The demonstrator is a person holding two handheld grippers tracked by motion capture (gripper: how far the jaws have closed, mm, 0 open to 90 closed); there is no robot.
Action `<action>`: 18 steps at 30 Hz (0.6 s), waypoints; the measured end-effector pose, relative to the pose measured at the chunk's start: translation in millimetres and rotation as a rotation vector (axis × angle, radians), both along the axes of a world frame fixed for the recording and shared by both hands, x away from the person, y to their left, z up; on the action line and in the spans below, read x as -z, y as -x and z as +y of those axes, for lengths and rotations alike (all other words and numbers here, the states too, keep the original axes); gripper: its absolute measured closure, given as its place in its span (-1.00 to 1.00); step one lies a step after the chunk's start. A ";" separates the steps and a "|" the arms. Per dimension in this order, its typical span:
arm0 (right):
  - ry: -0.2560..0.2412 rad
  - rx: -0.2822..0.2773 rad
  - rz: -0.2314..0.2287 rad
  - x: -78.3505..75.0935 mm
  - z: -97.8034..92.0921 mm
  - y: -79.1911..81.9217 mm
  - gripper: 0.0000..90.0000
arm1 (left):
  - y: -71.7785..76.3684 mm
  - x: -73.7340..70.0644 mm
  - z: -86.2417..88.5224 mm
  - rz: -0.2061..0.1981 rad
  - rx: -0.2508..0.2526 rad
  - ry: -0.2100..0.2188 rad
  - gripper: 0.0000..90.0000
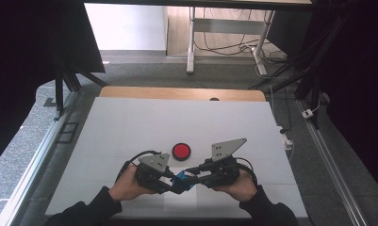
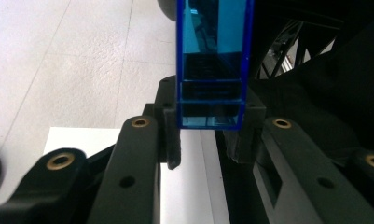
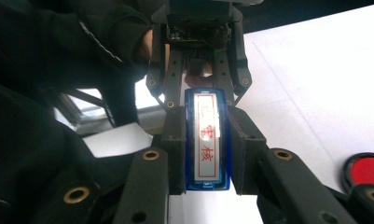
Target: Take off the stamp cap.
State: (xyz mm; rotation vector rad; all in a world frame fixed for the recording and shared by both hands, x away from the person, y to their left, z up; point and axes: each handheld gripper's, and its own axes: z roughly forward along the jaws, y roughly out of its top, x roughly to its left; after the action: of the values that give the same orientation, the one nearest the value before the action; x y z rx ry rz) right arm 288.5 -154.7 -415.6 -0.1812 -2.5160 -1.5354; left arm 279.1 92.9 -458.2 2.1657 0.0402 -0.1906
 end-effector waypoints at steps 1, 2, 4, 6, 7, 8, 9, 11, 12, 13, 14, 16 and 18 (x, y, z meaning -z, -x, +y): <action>-0.003 -0.004 0.003 0.5 0.0 -0.5 0.58 | 0.4 -0.5 0.3 -0.010 0.008 -0.007 0.55; -0.004 -0.004 0.003 0.8 0.1 -0.3 0.58 | 0.0 -0.2 0.1 -0.007 0.006 -0.015 0.55; 0.002 0.000 -0.013 1.7 0.6 0.9 0.58 | -0.1 0.5 -0.1 -0.006 0.002 -0.018 0.55; 0.019 0.009 -0.056 1.0 1.8 3.7 0.58 | -1.9 1.6 -0.3 0.007 -0.018 -0.034 0.55; 0.028 0.013 -0.078 0.3 2.5 5.2 0.58 | -1.9 1.6 -0.3 0.007 -0.018 -0.034 0.55; 0.043 0.016 -0.107 -0.8 3.7 7.8 0.58 | -1.7 1.9 -0.7 -0.001 -0.026 -0.049 0.55; 0.051 0.015 -0.120 -1.2 4.6 9.2 0.58 | -1.7 1.9 -0.7 -0.001 -0.026 -0.049 0.55; 0.052 0.010 -0.119 0.1 5.5 10.0 0.58 | 1.1 2.4 -1.0 -0.053 -0.003 -0.063 0.55; 0.052 0.004 -0.111 0.8 5.6 9.4 0.58 | 2.0 2.5 -1.1 -0.062 0.005 -0.067 0.55; 0.050 0.000 -0.096 1.8 5.6 8.7 0.58 | 2.0 2.5 -1.1 -0.062 0.005 -0.067 0.55; 0.042 -0.004 -0.084 2.4 5.2 7.8 0.59 | 2.7 2.3 -0.8 -0.066 0.010 -0.063 0.55; 0.034 -0.004 -0.077 2.2 4.8 7.1 0.59 | 1.8 1.4 0.2 -0.055 0.010 -0.053 0.55; 0.027 -0.002 -0.079 1.8 4.6 7.2 0.58 | 0.7 1.6 0.8 -0.040 0.006 -0.051 0.55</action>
State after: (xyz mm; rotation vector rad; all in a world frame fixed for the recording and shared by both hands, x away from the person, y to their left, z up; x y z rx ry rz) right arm 281.3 -150.2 -417.5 -0.1241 -2.5976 -1.5369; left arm 278.4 93.6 -459.8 2.2196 0.0162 -0.1512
